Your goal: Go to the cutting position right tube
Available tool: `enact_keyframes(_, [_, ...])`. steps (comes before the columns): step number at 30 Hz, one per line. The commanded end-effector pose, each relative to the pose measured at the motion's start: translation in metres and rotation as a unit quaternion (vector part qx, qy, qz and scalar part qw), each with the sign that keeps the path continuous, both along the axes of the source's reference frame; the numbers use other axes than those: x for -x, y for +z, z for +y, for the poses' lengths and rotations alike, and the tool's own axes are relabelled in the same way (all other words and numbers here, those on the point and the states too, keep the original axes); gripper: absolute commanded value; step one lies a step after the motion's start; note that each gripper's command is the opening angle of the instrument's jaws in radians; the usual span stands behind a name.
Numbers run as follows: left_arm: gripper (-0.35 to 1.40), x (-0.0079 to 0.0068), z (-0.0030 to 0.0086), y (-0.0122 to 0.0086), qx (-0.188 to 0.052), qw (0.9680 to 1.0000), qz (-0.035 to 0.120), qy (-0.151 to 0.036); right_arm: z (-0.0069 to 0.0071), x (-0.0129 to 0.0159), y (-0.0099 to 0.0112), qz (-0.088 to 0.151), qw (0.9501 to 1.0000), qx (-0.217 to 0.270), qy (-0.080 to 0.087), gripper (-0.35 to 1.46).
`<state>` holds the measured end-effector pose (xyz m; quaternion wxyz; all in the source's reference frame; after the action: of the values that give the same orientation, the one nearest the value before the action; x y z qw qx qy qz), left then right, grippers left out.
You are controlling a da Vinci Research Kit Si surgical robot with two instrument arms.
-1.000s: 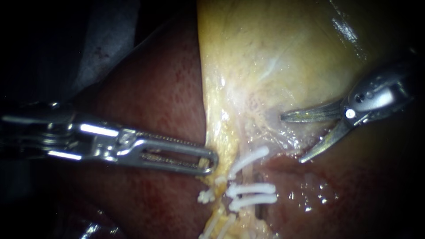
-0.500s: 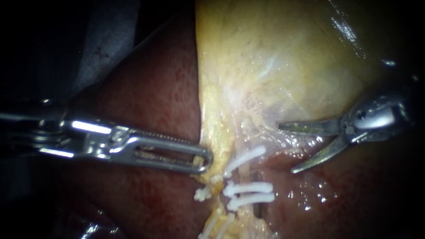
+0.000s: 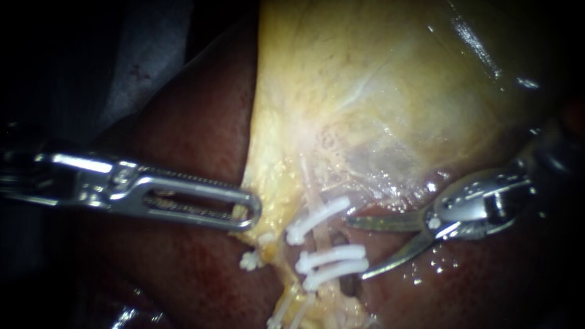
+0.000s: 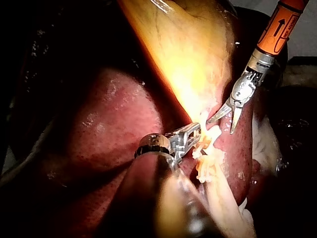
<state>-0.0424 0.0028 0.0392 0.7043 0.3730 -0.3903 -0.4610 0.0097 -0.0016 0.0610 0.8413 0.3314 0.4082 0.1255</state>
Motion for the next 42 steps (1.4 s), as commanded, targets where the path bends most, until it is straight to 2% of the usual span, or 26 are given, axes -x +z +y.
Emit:
enact_keyframes(1, [-0.35, 0.0, -0.0001, -0.0004, -0.001, 1.0, 0.0, -0.001, -0.0001, -0.0002, 0.0002, -0.001, 1.0, 0.0, -0.001, 1.04])
enact_keyframes(16, [-0.35, 0.0002, -0.0005, -0.0012, -0.001, 1.0, 0.0, -0.004, 0.0002, -0.0015, 0.001, -0.003, 1.0, 0.0, 0.0, 1.01])
enact_keyframes(30, [-0.35, 0.0003, -0.0005, -0.0013, -0.001, 1.0, 0.0, -0.004, -0.0002, -0.004, 0.002, -0.007, 0.9999, -0.011, 0.0, 0.87])
enact_keyframes(42, [-0.35, 0.0003, -0.0005, -0.0012, -0.001, 1.0, 0.0, -0.004, -0.0001, -0.0045, 0.0021, -0.012, 0.9997, -0.022, 0.004, 0.76])
